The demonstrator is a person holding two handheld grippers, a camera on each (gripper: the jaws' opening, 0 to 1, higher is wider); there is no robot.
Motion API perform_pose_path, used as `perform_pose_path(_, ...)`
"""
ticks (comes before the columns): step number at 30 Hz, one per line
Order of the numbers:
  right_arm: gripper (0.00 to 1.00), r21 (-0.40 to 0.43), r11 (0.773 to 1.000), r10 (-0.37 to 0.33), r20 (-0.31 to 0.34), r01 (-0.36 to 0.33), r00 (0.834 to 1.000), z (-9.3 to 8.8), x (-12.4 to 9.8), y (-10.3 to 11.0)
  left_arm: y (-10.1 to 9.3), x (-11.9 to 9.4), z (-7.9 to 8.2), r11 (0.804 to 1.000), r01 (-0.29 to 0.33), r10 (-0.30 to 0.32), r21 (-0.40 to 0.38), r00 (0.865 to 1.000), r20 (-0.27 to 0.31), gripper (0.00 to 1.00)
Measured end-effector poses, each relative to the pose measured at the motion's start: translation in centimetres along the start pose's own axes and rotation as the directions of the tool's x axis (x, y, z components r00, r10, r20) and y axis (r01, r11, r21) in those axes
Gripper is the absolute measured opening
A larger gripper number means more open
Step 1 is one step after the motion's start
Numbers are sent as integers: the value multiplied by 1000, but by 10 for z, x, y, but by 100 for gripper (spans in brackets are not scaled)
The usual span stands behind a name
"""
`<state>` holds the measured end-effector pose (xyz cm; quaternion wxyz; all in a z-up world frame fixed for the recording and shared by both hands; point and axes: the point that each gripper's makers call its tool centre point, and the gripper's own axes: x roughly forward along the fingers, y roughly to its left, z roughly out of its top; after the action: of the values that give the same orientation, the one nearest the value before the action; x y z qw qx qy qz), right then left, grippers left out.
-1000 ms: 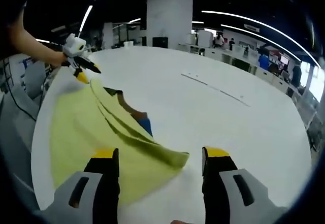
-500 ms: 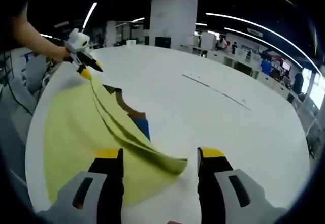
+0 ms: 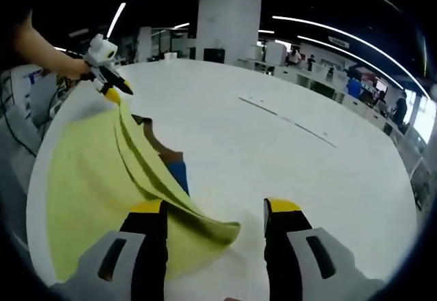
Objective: Fold the garment on the visible template until the final outline fits inside the template.
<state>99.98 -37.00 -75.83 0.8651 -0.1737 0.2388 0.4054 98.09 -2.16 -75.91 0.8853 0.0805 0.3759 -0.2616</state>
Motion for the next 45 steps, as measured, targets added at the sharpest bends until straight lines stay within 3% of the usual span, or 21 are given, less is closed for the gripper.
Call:
perform_pose_path(11,58,62,998,-31,-11,32,999,-2,2,-12,9,9,8,1000,-5,5,-25,1000,0,43)
perform_pose_path(22,57,93,994,-50,-23,51,999,-3,8,-17,27,5,10,996,-68,69,-54,998,10,43)
perform_pose_path(45,58,139,987,-78,-14,80,997,0,-2,-21,20,-8,14,994,-71,73,-80,997,25,45)
